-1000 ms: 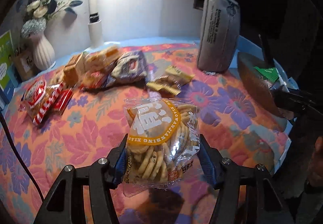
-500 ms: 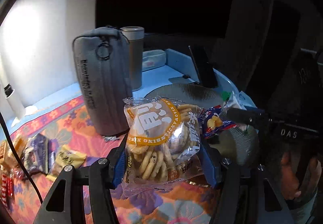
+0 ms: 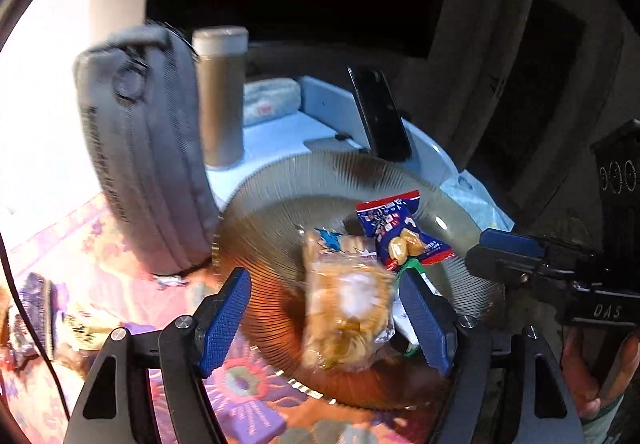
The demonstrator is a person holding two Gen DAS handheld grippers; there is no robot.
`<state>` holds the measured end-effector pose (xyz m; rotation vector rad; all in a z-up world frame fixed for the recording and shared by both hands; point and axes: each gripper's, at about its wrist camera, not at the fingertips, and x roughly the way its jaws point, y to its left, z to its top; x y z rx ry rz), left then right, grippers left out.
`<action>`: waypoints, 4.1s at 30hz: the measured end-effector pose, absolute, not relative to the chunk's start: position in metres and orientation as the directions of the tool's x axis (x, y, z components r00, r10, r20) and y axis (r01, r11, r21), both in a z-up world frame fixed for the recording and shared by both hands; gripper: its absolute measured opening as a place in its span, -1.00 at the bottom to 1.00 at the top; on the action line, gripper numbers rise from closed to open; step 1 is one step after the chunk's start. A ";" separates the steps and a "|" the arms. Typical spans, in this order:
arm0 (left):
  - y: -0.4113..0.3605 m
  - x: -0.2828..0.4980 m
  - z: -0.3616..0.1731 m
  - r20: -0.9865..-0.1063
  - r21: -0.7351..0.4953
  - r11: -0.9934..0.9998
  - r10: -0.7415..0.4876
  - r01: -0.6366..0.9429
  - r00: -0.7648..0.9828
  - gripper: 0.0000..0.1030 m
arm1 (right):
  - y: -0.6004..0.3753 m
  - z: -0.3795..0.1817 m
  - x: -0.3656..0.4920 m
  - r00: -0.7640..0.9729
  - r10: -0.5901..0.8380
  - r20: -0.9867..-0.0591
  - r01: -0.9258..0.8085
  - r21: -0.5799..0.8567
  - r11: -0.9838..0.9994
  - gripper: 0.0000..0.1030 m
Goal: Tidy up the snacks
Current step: 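Carry both packs to the glass plate and release them, then grasp the red-labelled snack bag with the left tool while the right tool grasps the yellow peanut pack, then carry both packs over the glass plate and open both tools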
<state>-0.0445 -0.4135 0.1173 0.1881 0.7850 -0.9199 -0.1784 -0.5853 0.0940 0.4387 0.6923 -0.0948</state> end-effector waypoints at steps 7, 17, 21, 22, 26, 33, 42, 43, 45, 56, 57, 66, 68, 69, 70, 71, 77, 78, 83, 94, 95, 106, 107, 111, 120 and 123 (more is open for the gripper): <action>-0.374 -0.049 0.127 -0.652 -0.182 0.639 -0.647 0.747 0.394 0.45 | -0.556 0.103 -0.172 0.771 0.089 -0.631 0.169 0.338 0.926 0.23; -0.288 -0.058 0.133 -0.628 -0.157 0.722 -0.600 0.674 0.496 0.45 | -0.489 0.110 -0.147 0.753 0.170 -0.635 0.036 0.299 0.954 0.23; -0.237 -0.055 0.135 -0.615 -0.164 0.775 -0.564 0.611 0.551 0.45 | -0.455 0.112 -0.132 0.735 0.219 -0.642 -0.031 0.291 0.956 0.23; -0.224 -0.055 0.135 -0.611 -0.166 0.787 -0.555 0.594 0.565 0.45 | -0.446 0.113 -0.129 0.730 0.231 -0.643 -0.050 0.287 0.957 0.23; -0.164 -0.048 0.137 -0.595 -0.182 0.844 -0.504 0.505 0.626 0.45 | -0.407 0.116 -0.115 0.709 0.268 -0.652 -0.120 0.263 0.957 0.22; -0.050 -0.026 0.129 -0.580 -0.277 0.912 -0.410 0.303 0.704 0.45 | -0.343 0.109 -0.085 0.655 0.314 -0.687 -0.215 0.229 0.949 0.22; 0.049 0.008 0.085 -0.616 -0.415 0.910 -0.295 0.018 0.730 0.46 | -0.319 0.060 -0.025 0.550 0.331 -0.767 -0.150 0.299 0.942 0.23; 0.056 0.014 0.079 -0.626 -0.431 0.902 -0.290 -0.012 0.724 0.46 | -0.323 0.049 -0.016 0.522 0.346 -0.780 -0.117 0.336 0.935 0.23; 0.068 0.025 0.067 -0.644 -0.460 0.886 -0.285 -0.062 0.710 0.46 | -0.333 0.029 -0.002 0.486 0.372 -0.791 -0.052 0.398 0.916 0.23; 0.054 0.102 0.040 -0.710 -0.476 0.867 -0.282 -0.146 0.645 0.47 | -0.358 0.009 0.038 0.501 0.417 -0.758 0.081 0.521 0.850 0.29; 0.051 0.110 0.038 -0.720 -0.463 0.874 -0.273 -0.149 0.638 0.48 | -0.357 0.009 0.042 0.505 0.414 -0.757 0.082 0.520 0.850 0.30; 0.035 0.138 0.015 -0.739 -0.397 0.910 -0.239 -0.120 0.630 0.61 | -0.339 0.010 0.063 0.552 0.320 -0.770 0.060 0.419 0.906 0.50; 0.033 0.138 0.015 -0.736 -0.378 0.920 -0.231 -0.103 0.636 0.61 | -0.332 0.009 0.062 0.570 0.285 -0.771 0.040 0.372 0.927 0.50; 0.032 0.138 0.015 -0.735 -0.373 0.923 -0.227 -0.100 0.639 0.61 | -0.329 0.008 0.061 0.579 0.267 -0.771 0.032 0.349 0.937 0.50; 0.032 0.137 0.015 -0.734 -0.369 0.924 -0.224 -0.099 0.641 0.61 | -0.326 0.007 0.060 0.586 0.249 -0.771 0.025 0.325 0.945 0.49; 0.031 0.137 0.015 -0.735 -0.362 0.927 -0.219 -0.098 0.642 0.61 | -0.323 0.007 0.058 0.594 0.232 -0.771 0.020 0.303 0.953 0.48; 0.030 0.132 0.016 -0.722 -0.356 0.931 -0.220 -0.079 0.655 0.31 | -0.321 0.005 0.050 0.618 0.148 -0.772 0.036 0.216 0.976 0.06; 0.031 0.131 0.016 -0.719 -0.357 0.931 -0.221 -0.078 0.660 0.28 | -0.323 0.005 0.050 0.619 0.152 -0.771 0.037 0.221 0.974 0.02; 0.033 0.116 0.021 -0.710 -0.356 0.931 -0.213 -0.081 0.672 0.20 | -0.332 0.006 0.033 0.619 0.182 -0.764 0.026 0.251 0.968 -0.07; 0.004 0.024 0.055 -0.664 -0.340 0.938 -0.288 0.065 0.690 0.16 | -0.337 0.017 -0.021 0.603 0.272 -0.750 -0.009 0.335 0.942 -0.09; -0.003 0.016 0.060 -0.658 -0.334 0.939 -0.295 0.083 0.692 0.16 | -0.337 0.020 -0.025 0.606 0.280 -0.745 -0.012 0.343 0.939 -0.09; -0.082 -0.030 0.114 -0.593 -0.283 0.909 -0.417 0.307 0.689 0.16 | -0.354 0.070 -0.076 0.693 0.292 -0.660 -0.040 0.369 0.929 -0.09; -0.090 -0.032 0.117 -0.589 -0.281 0.903 -0.429 0.324 0.685 0.16 | -0.359 0.074 -0.081 0.701 0.288 -0.652 -0.037 0.371 0.928 -0.09; -0.130 -0.041 0.129 -0.577 -0.269 0.878 -0.475 0.395 0.664 0.16 | -0.384 0.087 -0.099 0.732 0.258 -0.631 -0.006 0.373 0.928 -0.09; -0.227 -0.051 0.148 -0.581 -0.240 0.805 -0.567 0.543 0.584 0.16 | -0.474 0.111 -0.137 0.811 0.149 -0.566 0.132 0.425 0.896 -0.09; -0.261 -0.056 0.152 -0.584 -0.228 0.772 -0.596 0.594 0.550 0.16 | -0.505 0.112 -0.145 0.824 0.100 -0.558 0.189 0.437 0.879 -0.09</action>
